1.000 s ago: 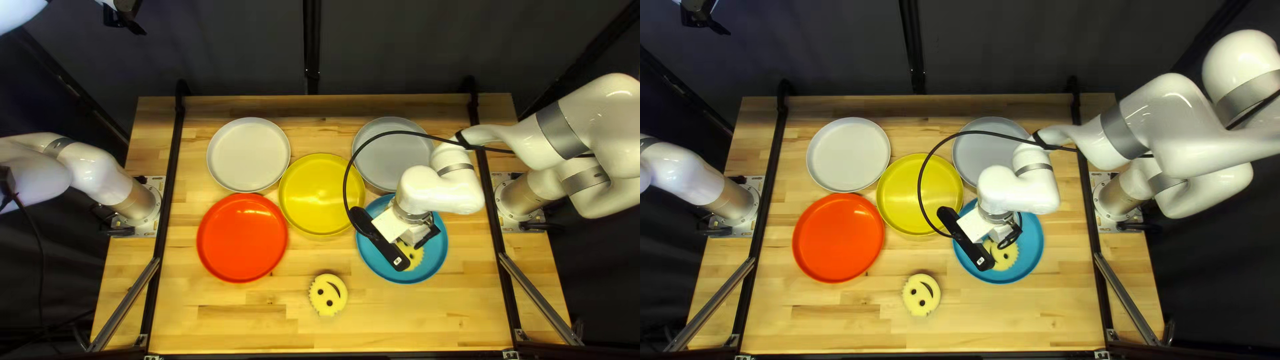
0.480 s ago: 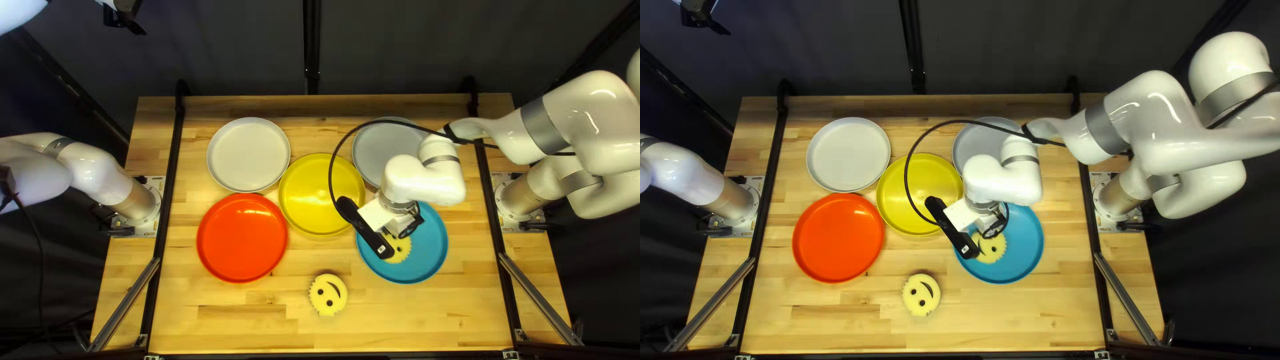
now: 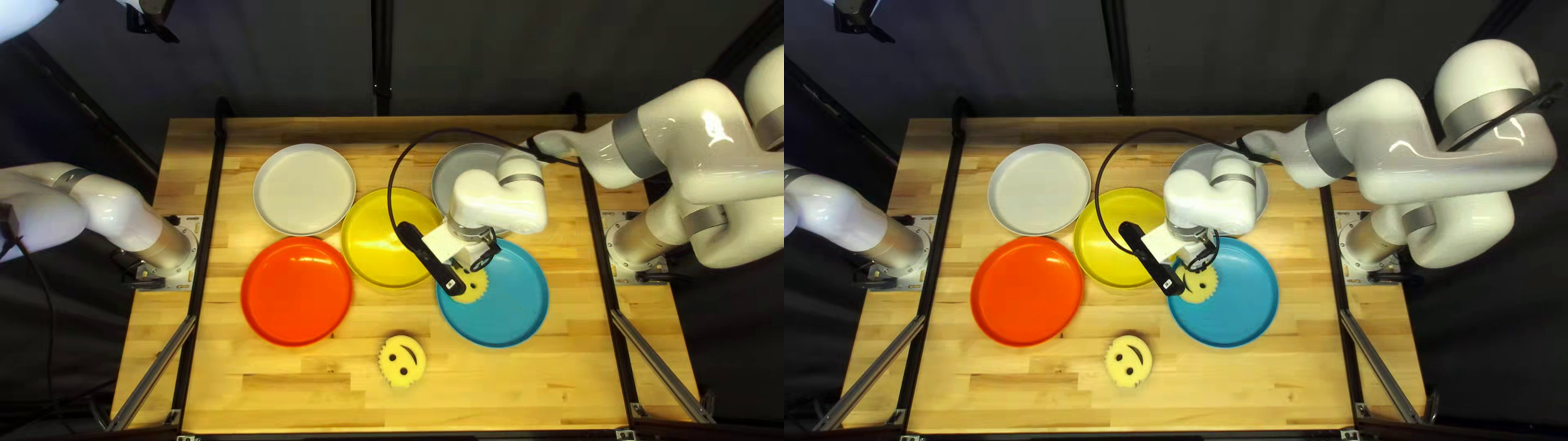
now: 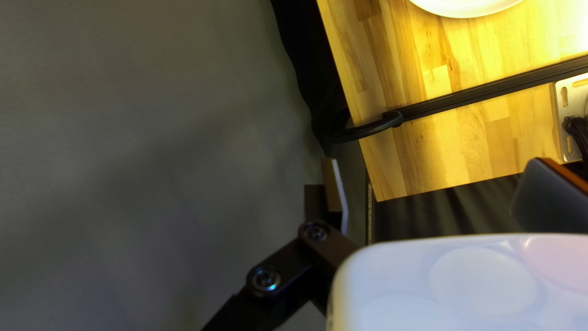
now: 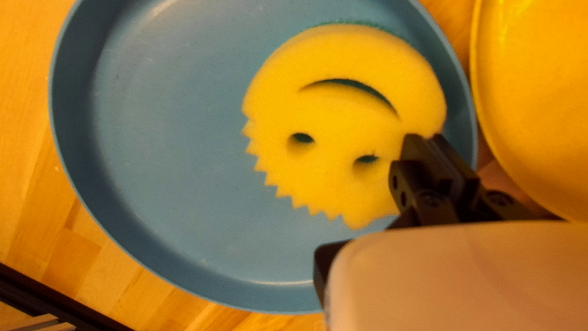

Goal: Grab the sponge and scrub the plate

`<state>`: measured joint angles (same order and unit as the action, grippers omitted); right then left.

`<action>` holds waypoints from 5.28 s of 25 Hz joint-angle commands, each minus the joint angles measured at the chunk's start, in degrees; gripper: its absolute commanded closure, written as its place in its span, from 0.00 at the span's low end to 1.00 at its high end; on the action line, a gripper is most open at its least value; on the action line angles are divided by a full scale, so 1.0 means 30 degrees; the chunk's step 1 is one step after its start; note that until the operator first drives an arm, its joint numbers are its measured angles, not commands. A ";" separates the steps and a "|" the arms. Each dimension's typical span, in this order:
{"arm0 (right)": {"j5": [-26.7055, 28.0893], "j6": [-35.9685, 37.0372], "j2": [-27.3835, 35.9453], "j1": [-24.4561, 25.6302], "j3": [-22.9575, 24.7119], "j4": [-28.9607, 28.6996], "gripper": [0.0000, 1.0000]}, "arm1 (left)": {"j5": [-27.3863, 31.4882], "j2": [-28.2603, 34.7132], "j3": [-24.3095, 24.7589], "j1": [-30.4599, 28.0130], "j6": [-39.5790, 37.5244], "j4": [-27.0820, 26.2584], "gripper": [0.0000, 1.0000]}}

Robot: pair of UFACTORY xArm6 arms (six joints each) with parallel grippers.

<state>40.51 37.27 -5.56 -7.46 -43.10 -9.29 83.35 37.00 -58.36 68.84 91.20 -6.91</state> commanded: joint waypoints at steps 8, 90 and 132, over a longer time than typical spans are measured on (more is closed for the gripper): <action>0.0254 -0.1449 0.1331 -0.2029 0.1496 -0.0062 1.00 | 0.0000 0.0000 0.0000 0.0000 0.0000 0.0000 0.00; 0.3791 0.3037 -0.6476 0.6577 -1.0114 0.1774 1.00 | 0.0000 0.0000 0.0000 0.0000 0.0000 0.0000 0.00; 0.6140 0.2819 -0.9225 0.6662 -1.4275 0.2477 1.00 | 0.0000 0.0000 0.0000 0.0000 0.0000 0.0000 0.00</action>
<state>58.81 46.28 -33.20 13.17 -85.85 -1.97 83.35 37.00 -58.36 68.84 91.20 -6.91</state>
